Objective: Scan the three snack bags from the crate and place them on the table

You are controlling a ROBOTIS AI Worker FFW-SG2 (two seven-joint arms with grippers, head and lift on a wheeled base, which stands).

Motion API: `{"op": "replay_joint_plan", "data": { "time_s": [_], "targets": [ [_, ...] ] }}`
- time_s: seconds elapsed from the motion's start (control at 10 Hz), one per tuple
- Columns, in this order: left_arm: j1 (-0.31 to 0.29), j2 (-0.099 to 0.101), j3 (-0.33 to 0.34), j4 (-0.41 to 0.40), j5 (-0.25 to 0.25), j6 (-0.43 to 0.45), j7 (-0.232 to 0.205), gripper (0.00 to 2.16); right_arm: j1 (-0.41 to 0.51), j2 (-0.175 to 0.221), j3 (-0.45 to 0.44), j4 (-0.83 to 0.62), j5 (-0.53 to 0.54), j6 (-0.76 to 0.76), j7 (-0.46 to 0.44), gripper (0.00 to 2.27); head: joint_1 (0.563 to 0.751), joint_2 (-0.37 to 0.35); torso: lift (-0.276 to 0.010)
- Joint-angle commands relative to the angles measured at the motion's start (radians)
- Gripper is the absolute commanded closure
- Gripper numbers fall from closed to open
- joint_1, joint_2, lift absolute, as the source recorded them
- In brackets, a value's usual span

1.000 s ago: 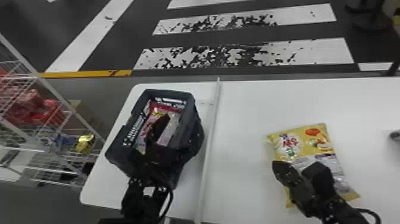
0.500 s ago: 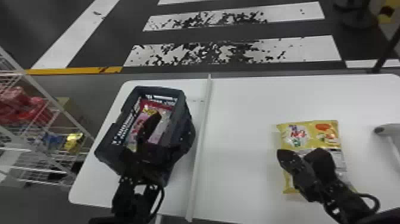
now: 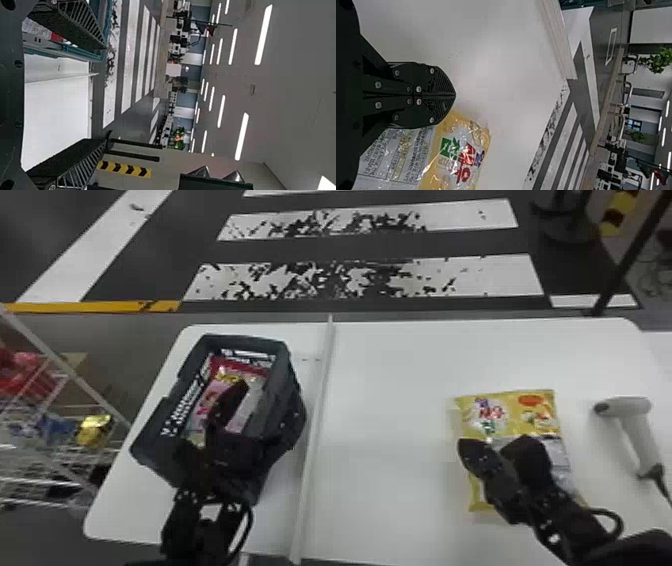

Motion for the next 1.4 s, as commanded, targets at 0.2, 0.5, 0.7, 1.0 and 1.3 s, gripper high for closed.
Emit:
{"op": "replay_joint_plan", "data": {
  "time_s": [0.2, 0.5, 0.7, 1.0, 1.3],
  "targets": [
    [0.008, -0.002, -0.002, -0.014, 0.000, -0.009, 0.005, 0.04, 0.099, -0.001, -0.075, -0.195, -0.149, -0.038, 0.061, 1.72, 0.695, 0.136, -0.062],
    [0.011, -0.002, -0.002, -0.023, 0.000, -0.009, 0.031, 0.04, 0.160, 0.001, -0.216, -0.358, -0.263, 0.017, 0.125, 0.42, 0.695, 0.123, -0.062],
    [0.018, 0.000, 0.000, -0.034, 0.000, -0.003, 0.063, 0.04, 0.159, 0.004, -0.325, -0.364, -0.292, 0.066, 0.124, 0.10, 0.695, 0.070, -0.062],
    [0.021, -0.002, -0.002, -0.046, -0.002, 0.025, 0.133, 0.04, 0.122, 0.008, -0.451, -0.327, -0.292, 0.143, 0.124, 0.09, 0.695, -0.018, -0.062],
    [0.021, -0.003, -0.014, -0.060, -0.006, 0.077, 0.173, 0.04, 0.025, -0.024, -0.498, -0.217, -0.249, 0.272, 0.124, 0.09, 0.695, -0.092, -0.062]
  ]
}}
